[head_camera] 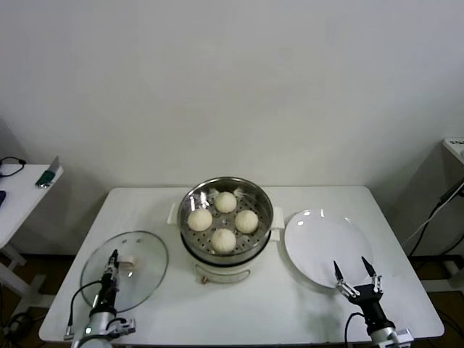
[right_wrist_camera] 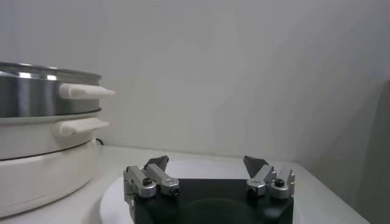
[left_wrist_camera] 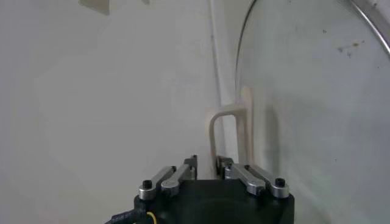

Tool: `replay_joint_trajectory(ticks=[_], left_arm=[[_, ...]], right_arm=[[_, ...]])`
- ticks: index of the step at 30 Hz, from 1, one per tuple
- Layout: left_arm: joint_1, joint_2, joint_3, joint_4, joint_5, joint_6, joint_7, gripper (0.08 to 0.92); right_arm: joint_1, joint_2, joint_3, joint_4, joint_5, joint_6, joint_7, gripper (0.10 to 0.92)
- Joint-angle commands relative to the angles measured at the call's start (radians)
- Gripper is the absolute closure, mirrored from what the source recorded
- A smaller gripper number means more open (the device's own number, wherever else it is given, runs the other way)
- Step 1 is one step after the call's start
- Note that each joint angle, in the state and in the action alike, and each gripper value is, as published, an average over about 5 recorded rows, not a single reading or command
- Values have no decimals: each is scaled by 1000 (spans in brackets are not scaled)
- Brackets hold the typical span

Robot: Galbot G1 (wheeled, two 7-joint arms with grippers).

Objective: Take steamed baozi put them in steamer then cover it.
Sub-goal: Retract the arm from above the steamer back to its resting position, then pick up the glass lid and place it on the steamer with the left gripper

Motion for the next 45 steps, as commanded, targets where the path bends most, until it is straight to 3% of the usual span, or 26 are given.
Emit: replay_joint_trajectory(ticks=[1, 7, 12, 16, 22, 27, 32, 37, 45], left_arm=[[9, 12, 5, -53, -44, 2, 9, 738], [79, 59, 3, -263, -179, 44, 116, 858], [141, 143, -5, -497, -319, 182, 315, 861], [150, 199, -4, -655, -348, 314, 428, 861], [117, 254, 58, -765, -301, 457, 510, 861], [53, 280, 203, -819, -254, 575, 561, 861], [-36, 228, 372, -806, -149, 641, 614, 861], [-144, 122, 544, -767, -4, 702, 687, 861], [-263, -22, 673, -675, 118, 727, 752, 861]], right_arm=[[1, 6, 3, 5, -9, -1, 1, 203], [5, 6, 10, 11, -13, -9, 5, 203], [7, 6, 13, 12, -28, -21, 15, 203], [12, 7, 12, 9, -36, -29, 25, 203], [11, 7, 8, 13, -36, -27, 26, 203], [9, 7, 7, 14, -39, -25, 31, 203], [22, 10, 2, 18, -42, -24, 37, 203], [34, 4, -10, 24, -61, -38, 34, 203], [40, -2, -30, 9, -77, -39, 30, 203]])
